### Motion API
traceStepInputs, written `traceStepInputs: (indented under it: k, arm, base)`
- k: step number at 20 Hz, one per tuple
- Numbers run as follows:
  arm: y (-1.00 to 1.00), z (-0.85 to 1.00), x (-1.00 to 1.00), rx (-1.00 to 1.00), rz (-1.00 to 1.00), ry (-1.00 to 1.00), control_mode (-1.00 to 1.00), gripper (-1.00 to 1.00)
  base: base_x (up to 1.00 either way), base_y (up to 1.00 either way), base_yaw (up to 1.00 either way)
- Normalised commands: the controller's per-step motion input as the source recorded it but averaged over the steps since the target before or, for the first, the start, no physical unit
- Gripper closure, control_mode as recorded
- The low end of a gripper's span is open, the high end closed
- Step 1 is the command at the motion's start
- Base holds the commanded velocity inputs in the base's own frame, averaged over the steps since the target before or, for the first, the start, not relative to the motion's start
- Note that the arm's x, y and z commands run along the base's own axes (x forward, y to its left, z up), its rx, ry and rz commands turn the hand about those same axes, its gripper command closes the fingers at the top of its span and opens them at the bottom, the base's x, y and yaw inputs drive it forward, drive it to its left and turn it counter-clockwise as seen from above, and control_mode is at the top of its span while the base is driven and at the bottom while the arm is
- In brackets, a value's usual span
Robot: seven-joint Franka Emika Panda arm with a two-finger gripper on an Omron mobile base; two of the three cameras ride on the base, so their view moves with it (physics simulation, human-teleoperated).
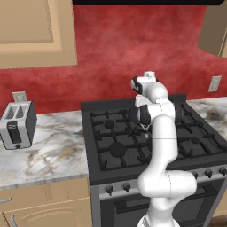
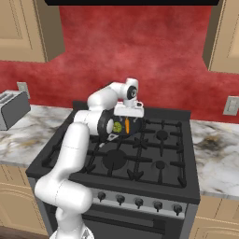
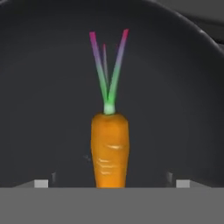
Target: Put the carrot and broccoli in the pan. Then turn on the rear center burner and set the heat to medium.
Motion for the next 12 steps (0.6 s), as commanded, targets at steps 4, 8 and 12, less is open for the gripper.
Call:
traceStepInputs:
  k: [4, 8, 12]
  arm:
    - [-0.31, 0.31, -0.17, 0.03, -0.02, -0.04, -1.00, -1.00]
    - [-0.33, 0.44, -0.23, 0.06, -0.01, -0.04, -1.00, -1.00]
    - [-0.16, 0.41, -0.27, 0.06, 0.00, -0.02, -1.00, -1.00]
  base:
    - [0.00, 0.00, 0.00]
    - [0.00, 0.00, 0.00]
    - [0.00, 0.00, 0.00]
